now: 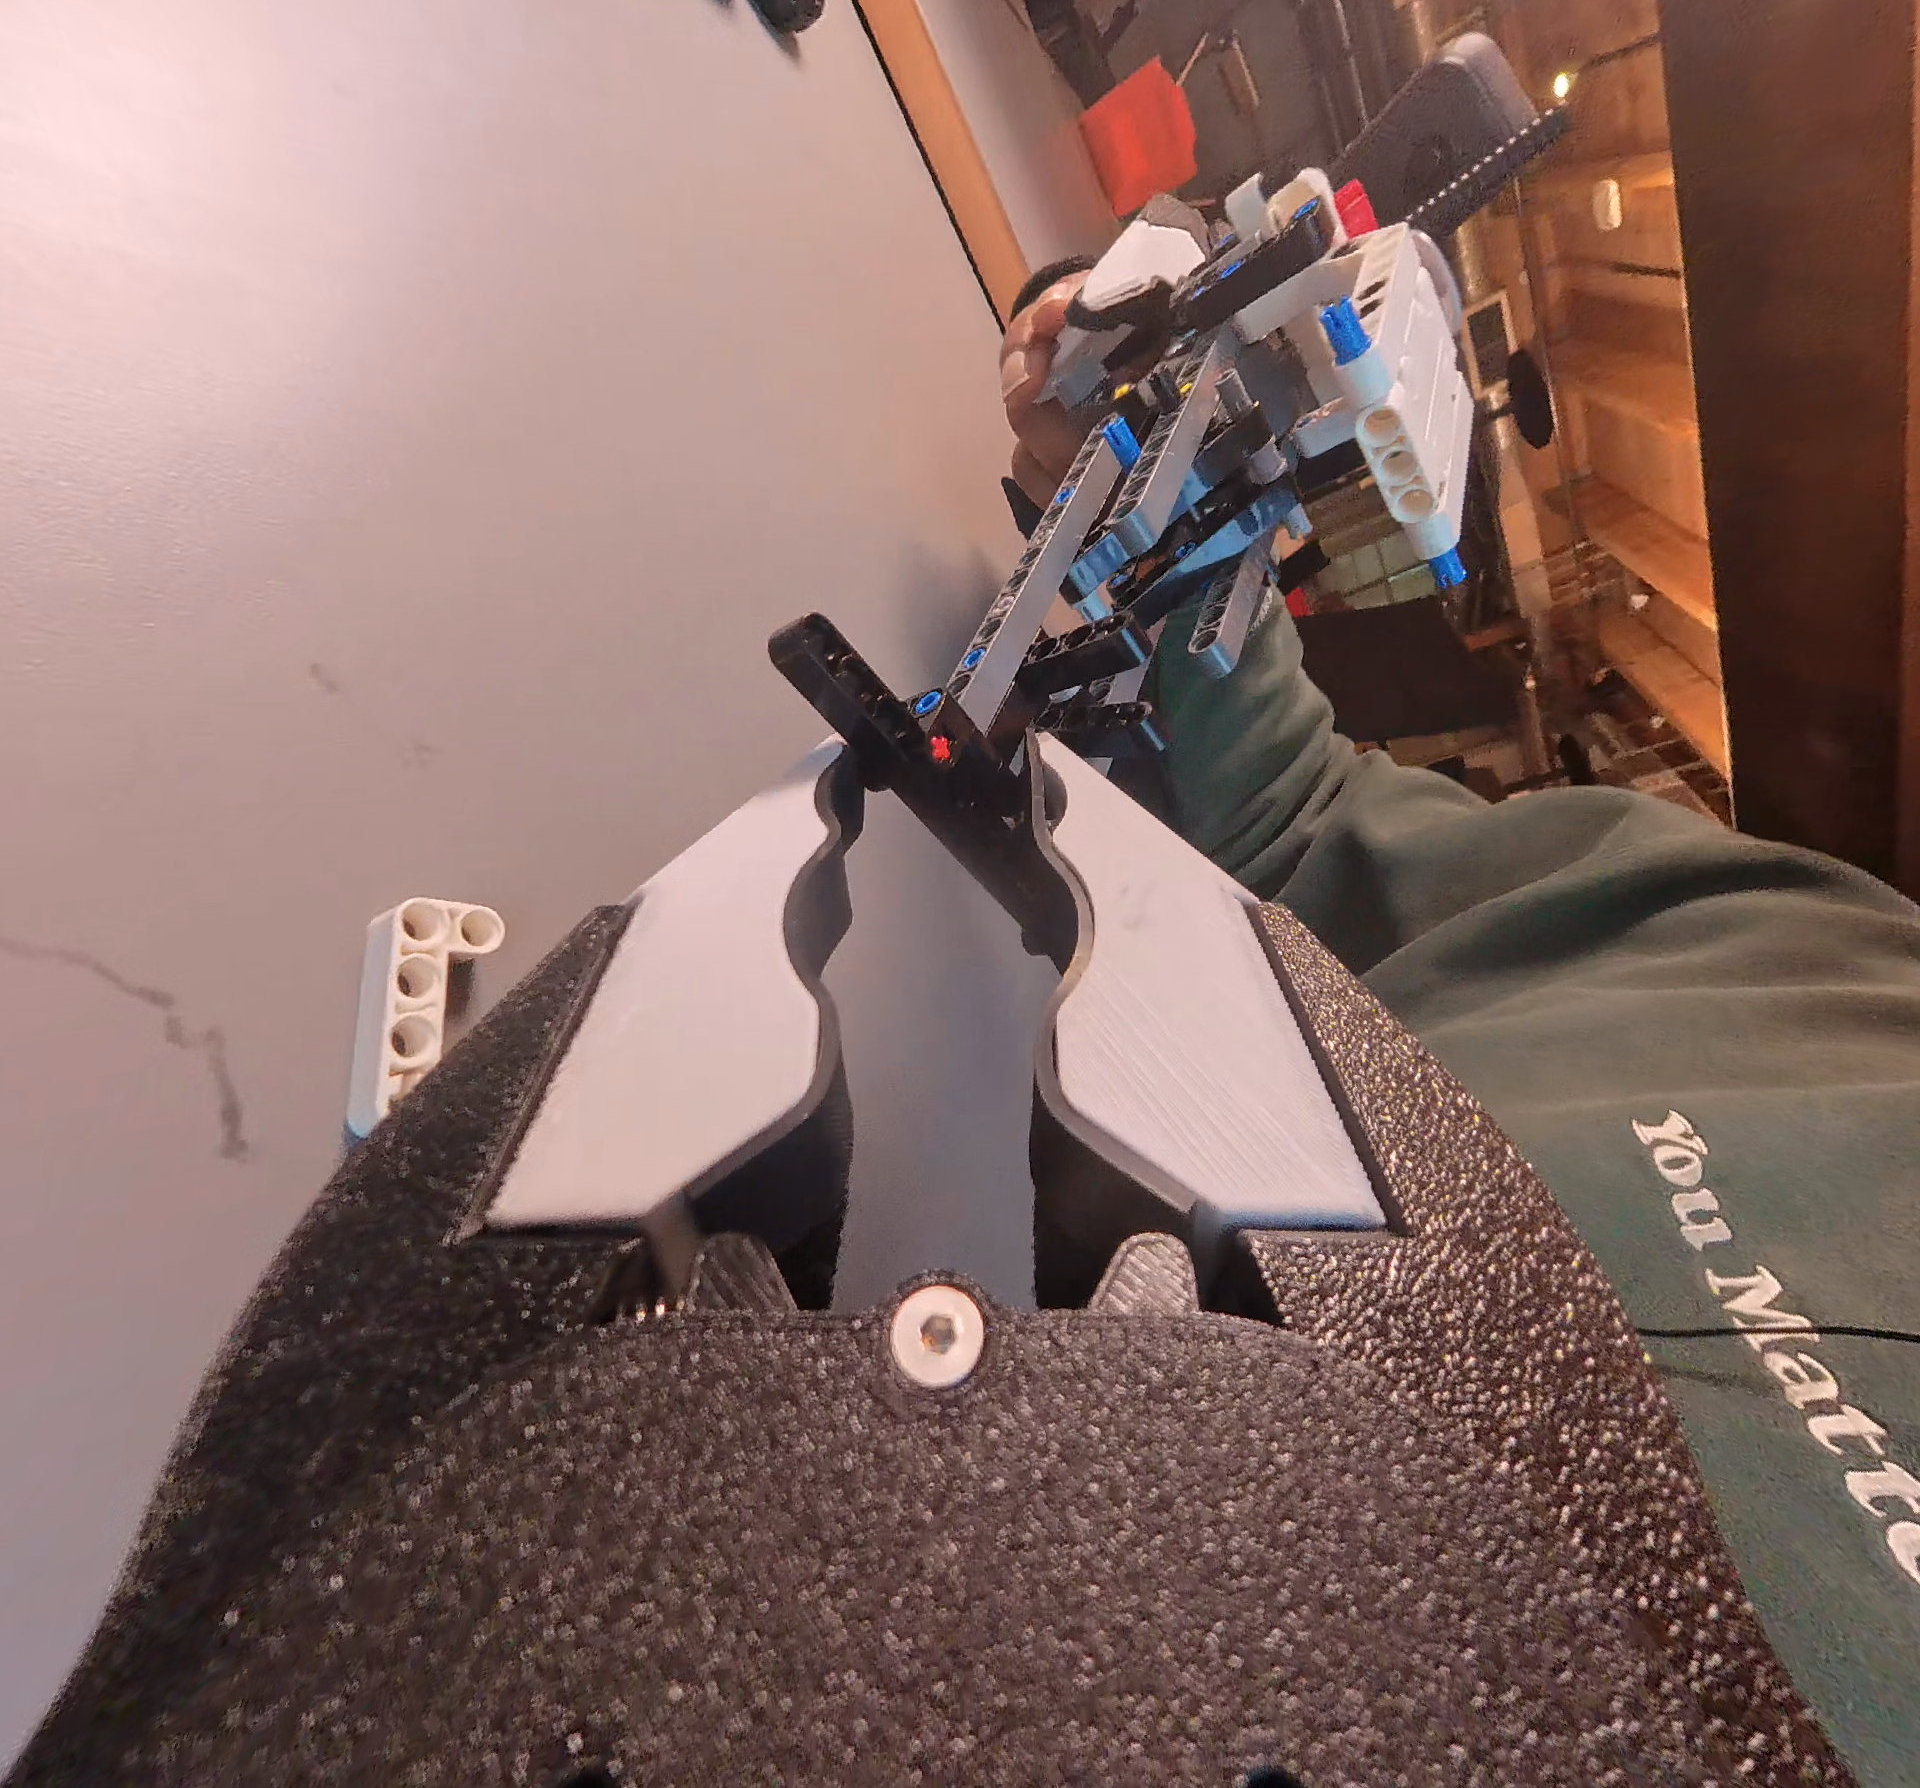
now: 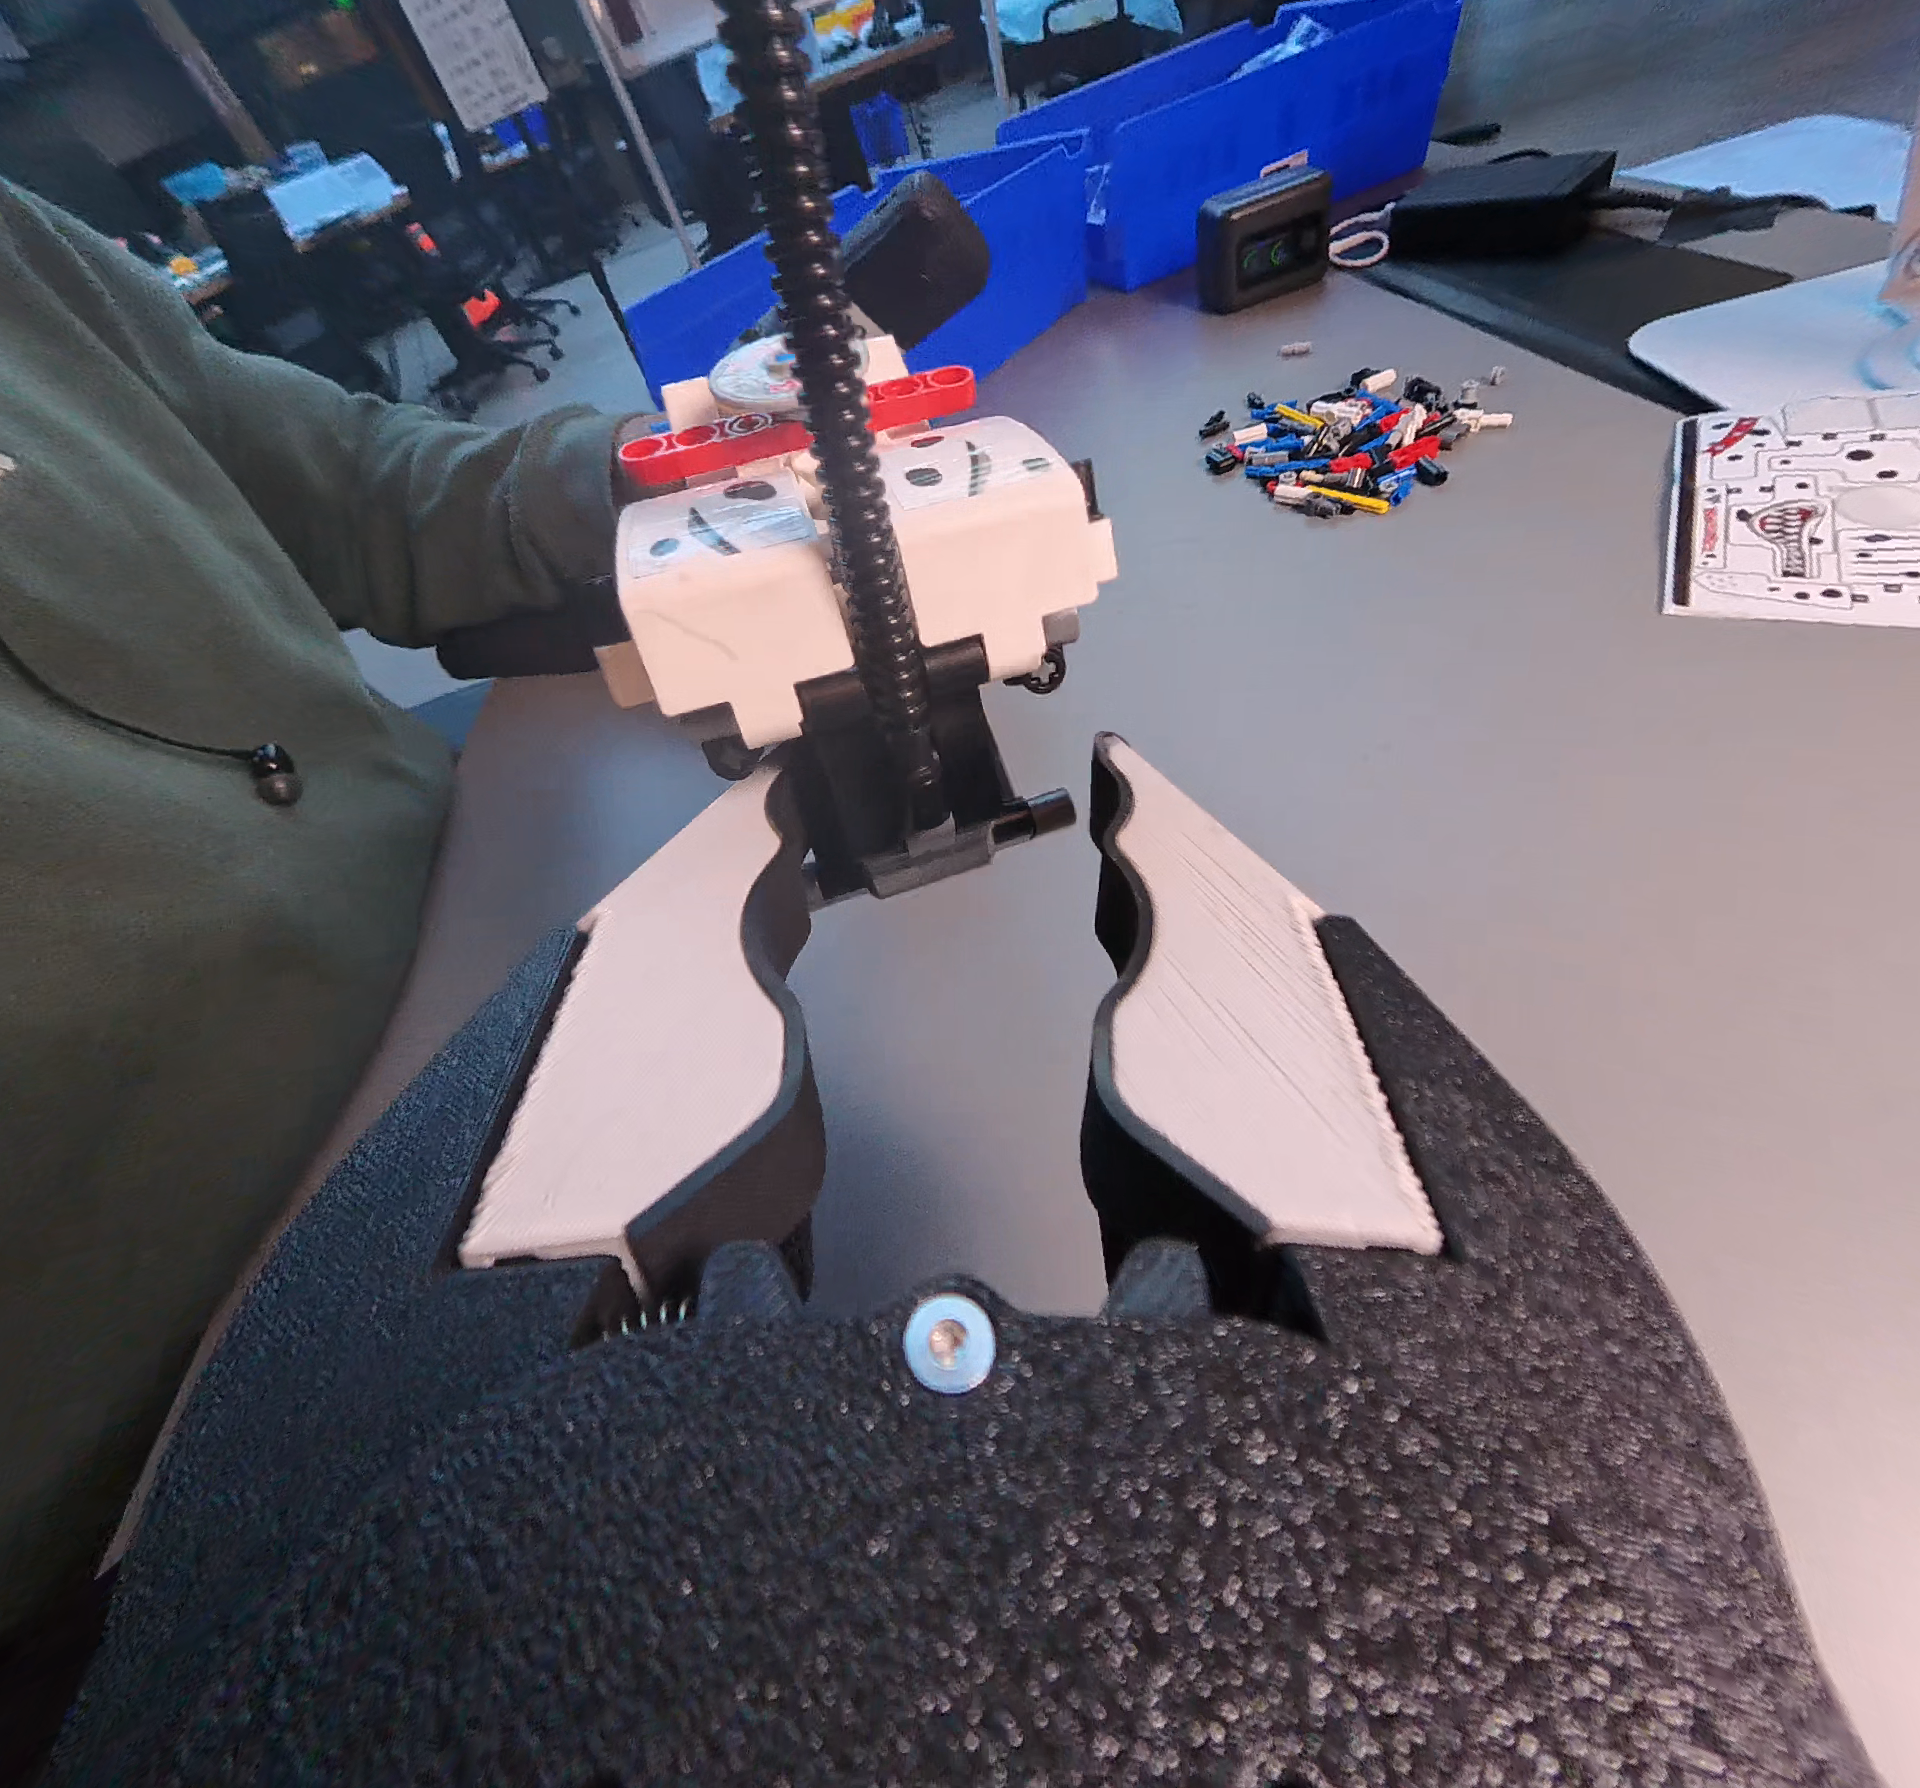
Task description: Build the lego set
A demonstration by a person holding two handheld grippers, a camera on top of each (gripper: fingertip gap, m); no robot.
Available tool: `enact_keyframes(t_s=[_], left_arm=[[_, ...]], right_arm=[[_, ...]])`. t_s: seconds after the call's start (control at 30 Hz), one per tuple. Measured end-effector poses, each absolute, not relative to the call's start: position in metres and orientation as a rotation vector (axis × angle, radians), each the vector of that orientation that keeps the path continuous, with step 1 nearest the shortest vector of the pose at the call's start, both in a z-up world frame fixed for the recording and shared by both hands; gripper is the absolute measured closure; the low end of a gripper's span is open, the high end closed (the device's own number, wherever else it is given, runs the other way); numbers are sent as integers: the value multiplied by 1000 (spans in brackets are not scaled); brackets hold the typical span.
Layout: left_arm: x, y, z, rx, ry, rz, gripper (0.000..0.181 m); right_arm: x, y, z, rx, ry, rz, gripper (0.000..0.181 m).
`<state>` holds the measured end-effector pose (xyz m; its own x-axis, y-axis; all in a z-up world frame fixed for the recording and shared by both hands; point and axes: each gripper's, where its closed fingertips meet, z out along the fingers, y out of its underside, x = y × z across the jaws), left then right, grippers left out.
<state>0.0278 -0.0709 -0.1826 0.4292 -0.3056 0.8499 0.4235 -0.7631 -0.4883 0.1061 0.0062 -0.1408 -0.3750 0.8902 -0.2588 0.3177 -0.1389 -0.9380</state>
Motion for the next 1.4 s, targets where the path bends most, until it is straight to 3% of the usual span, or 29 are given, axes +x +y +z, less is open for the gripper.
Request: enact_keyframes(t_s=[0.37, 0.53, 0.7, 1.0, 1.4], left_arm=[[9, -69, -190, -1986, -295, -1387, 152], [4, -68, -196, -2020, -302, -1313, 152], [12, -74, -202, -2117, -173, -1212, 150], [-11, -72, -207, -2194, 291, -438, 113], [-46, -59, -153, -1879, 203, -313, 109]], right_arm=[[122, -13, -186, -1406, -1901, 1399, 97], [123, -13, -219, -1457, -2036, 1179, 98], [124, 0, -212, -1420, -2058, 1101, 104], [136, 25, -218, -1275, -2339, 724, 104], [136, 30, -194, -1380, -2054, 865, 83]])
